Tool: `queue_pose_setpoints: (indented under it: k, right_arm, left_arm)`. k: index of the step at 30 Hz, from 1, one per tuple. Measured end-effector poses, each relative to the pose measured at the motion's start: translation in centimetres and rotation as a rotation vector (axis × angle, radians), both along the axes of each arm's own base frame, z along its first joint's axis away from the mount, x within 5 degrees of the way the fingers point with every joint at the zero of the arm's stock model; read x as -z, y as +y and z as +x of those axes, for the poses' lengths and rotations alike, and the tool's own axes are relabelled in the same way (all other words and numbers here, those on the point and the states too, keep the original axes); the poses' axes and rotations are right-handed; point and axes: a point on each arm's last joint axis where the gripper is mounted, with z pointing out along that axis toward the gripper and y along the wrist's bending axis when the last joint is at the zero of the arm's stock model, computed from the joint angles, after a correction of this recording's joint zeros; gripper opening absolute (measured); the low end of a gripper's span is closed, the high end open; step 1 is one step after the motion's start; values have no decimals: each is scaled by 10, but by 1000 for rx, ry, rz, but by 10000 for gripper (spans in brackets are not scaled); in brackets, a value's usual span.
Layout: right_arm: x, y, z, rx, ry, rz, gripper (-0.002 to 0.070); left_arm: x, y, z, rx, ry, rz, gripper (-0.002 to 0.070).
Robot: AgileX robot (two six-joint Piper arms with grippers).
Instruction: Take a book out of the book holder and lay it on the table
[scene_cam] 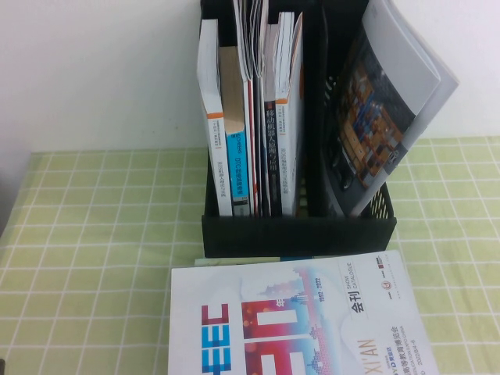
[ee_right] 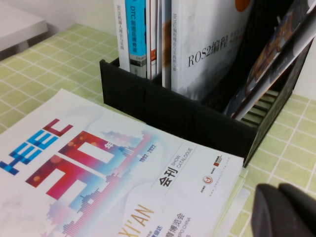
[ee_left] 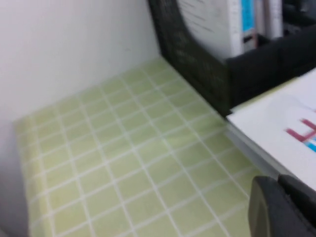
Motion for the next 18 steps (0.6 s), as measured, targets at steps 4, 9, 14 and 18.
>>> queue_pose_setpoints:
  k: [4,9,14,18]
  right_arm:
    - [0,0,0,0,-1,-1,1]
    - [0,0,0,0,-1,-1,1]
    - [0,0,0,0,0,4,1]
    - [0,0,0,2,3,8,1]
  left_arm:
    - [14,1,11,-101,-82,-72,-3]
    - [50,2,18,-187,-153,-249,-3]
    - [77,3,18,-198,-129,-261,-3]
    - [85,3,17,-203,-53,-227,-3]
